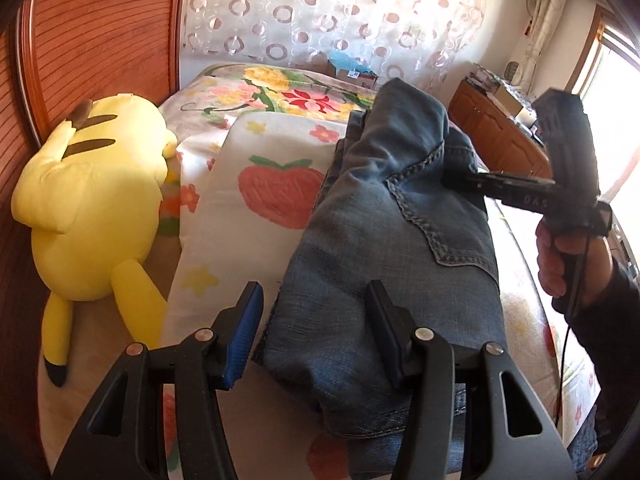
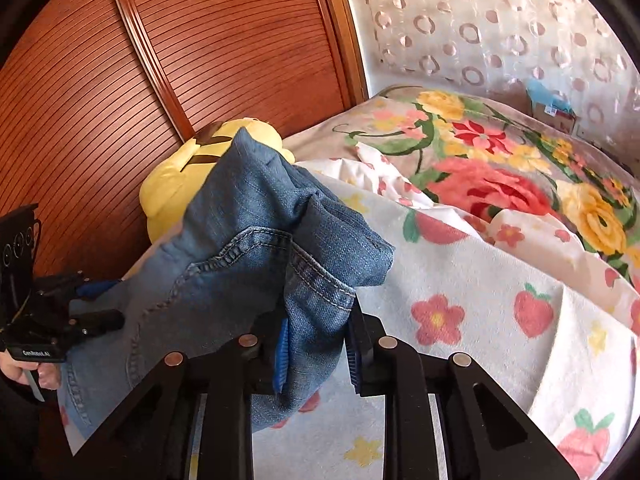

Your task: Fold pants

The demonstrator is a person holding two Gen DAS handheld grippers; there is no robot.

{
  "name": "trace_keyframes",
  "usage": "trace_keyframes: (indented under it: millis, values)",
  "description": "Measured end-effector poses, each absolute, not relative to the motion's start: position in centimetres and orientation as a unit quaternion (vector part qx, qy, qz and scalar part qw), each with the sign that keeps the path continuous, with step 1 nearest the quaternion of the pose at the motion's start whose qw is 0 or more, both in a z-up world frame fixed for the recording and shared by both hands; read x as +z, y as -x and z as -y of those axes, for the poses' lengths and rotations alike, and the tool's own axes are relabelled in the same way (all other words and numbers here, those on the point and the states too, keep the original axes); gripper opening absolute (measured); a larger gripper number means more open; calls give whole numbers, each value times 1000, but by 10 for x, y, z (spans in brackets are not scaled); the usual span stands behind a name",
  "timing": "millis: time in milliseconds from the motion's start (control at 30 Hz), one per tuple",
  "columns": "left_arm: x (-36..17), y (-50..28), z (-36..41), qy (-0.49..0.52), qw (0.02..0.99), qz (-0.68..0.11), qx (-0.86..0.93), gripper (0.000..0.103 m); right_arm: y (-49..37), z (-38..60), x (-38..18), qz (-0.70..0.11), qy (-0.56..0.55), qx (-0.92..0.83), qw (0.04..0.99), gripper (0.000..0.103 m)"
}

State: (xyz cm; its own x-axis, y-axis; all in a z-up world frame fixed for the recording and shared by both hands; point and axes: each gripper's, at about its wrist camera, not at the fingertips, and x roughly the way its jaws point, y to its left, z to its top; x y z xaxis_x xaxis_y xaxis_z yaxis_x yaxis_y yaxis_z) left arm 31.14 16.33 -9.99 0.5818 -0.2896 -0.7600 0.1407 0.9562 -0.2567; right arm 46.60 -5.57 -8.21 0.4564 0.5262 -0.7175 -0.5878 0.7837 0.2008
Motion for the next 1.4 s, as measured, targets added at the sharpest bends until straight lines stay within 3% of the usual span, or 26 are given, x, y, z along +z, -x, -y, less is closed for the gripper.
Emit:
trace_keyframes:
  millis: [67,333,467,600,767,933,1133,1400]
  values:
    - [-101,-311,-166,88,886,-441,-114,64,-467,56,-85,-406,34,328,853,24]
    - [-110,-307,-181,164,868,-446,-142,65,-468,57,-80,-404,28,331,852,24]
    - [-109,-306,-173,156,870,-446,-139,64,-469,59,-78,-405,15,329,853,25]
    - [-106,-304,-170,151,872,-444,-143,56,-470,59,-79,-404,7,328,854,26]
    - [-101,-302,-163,137,874,-441,-151,37,-469,59,-81,-402,4,329,854,26]
    - [-98,-300,-161,124,879,-435,-152,27,-466,56,-77,-399,14,329,856,22]
    - [-94,-293,-160,113,886,-425,-147,19,-454,48,-61,-375,32,327,867,20]
    - [-93,-280,-175,133,889,-414,-144,16,-434,16,-31,-336,82,353,870,19]
